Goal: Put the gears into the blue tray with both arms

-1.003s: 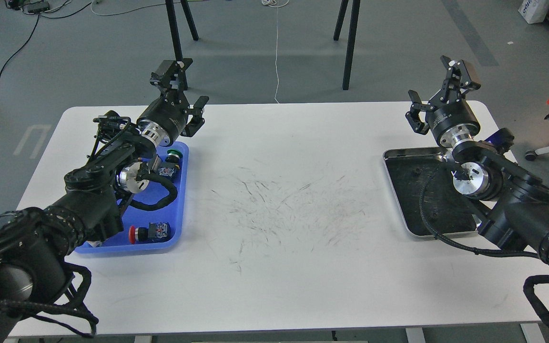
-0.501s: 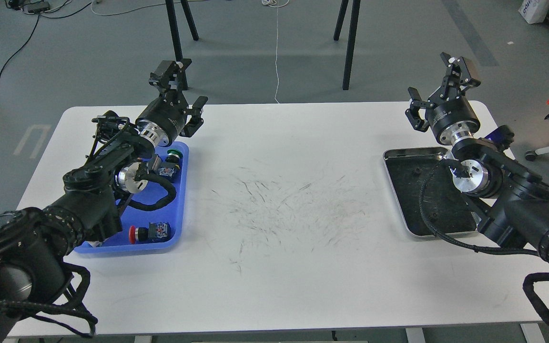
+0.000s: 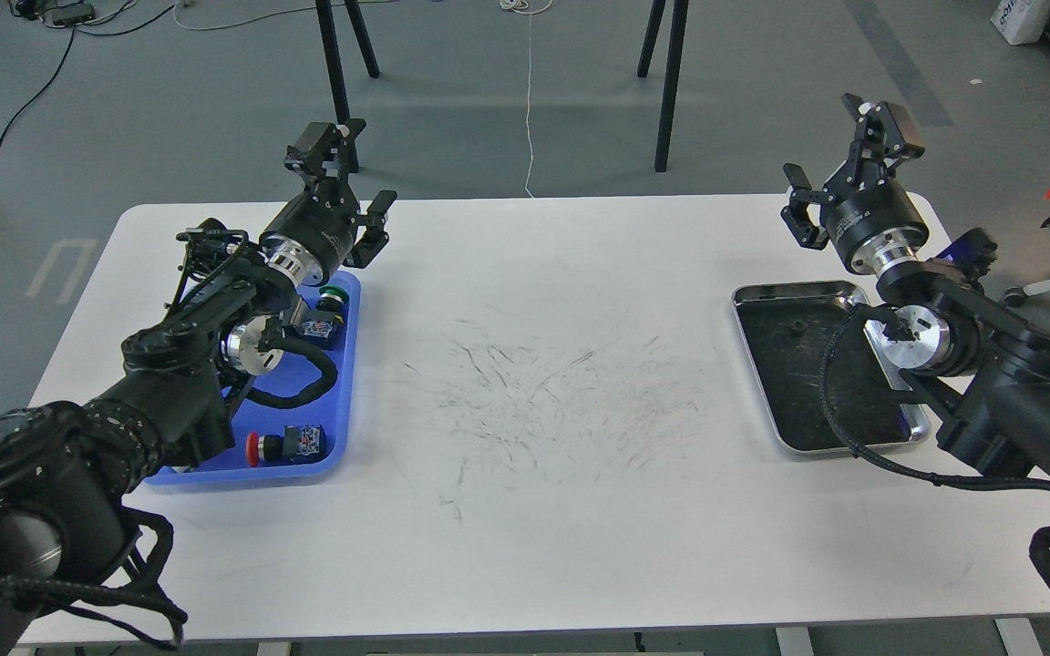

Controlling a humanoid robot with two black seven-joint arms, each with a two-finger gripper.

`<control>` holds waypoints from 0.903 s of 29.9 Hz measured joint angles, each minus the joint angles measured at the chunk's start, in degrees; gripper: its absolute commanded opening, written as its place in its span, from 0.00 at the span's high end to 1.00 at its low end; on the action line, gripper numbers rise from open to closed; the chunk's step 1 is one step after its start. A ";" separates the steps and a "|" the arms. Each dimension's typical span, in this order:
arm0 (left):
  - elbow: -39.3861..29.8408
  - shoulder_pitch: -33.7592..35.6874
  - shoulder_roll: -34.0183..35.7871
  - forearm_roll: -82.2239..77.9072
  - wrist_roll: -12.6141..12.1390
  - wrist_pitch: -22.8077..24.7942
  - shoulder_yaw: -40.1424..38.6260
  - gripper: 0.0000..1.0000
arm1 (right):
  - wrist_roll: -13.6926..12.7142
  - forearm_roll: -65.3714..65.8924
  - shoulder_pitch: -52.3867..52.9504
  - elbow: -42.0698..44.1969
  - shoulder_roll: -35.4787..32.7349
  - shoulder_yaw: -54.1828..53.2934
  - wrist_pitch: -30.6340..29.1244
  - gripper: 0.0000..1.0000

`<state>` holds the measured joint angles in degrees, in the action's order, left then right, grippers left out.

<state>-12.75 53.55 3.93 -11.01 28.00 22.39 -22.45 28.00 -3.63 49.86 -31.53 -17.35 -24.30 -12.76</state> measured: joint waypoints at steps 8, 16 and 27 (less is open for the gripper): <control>0.00 -0.18 -0.06 1.73 0.00 0.03 0.01 0.00 | 0.00 1.27 1.04 0.42 -0.57 5.01 1.25 0.02; -0.01 -0.20 -0.45 1.95 0.00 0.09 -0.04 0.00 | 0.00 1.43 2.95 3.28 -0.69 13.15 3.49 0.02; -0.03 -0.21 -0.66 1.96 0.00 -0.42 0.03 0.00 | 0.00 4.96 7.52 5.83 -0.68 27.55 4.46 0.02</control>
<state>-12.78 53.34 3.28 -9.05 28.00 21.96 -22.41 28.00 1.33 57.39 -25.71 -18.03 3.25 -8.30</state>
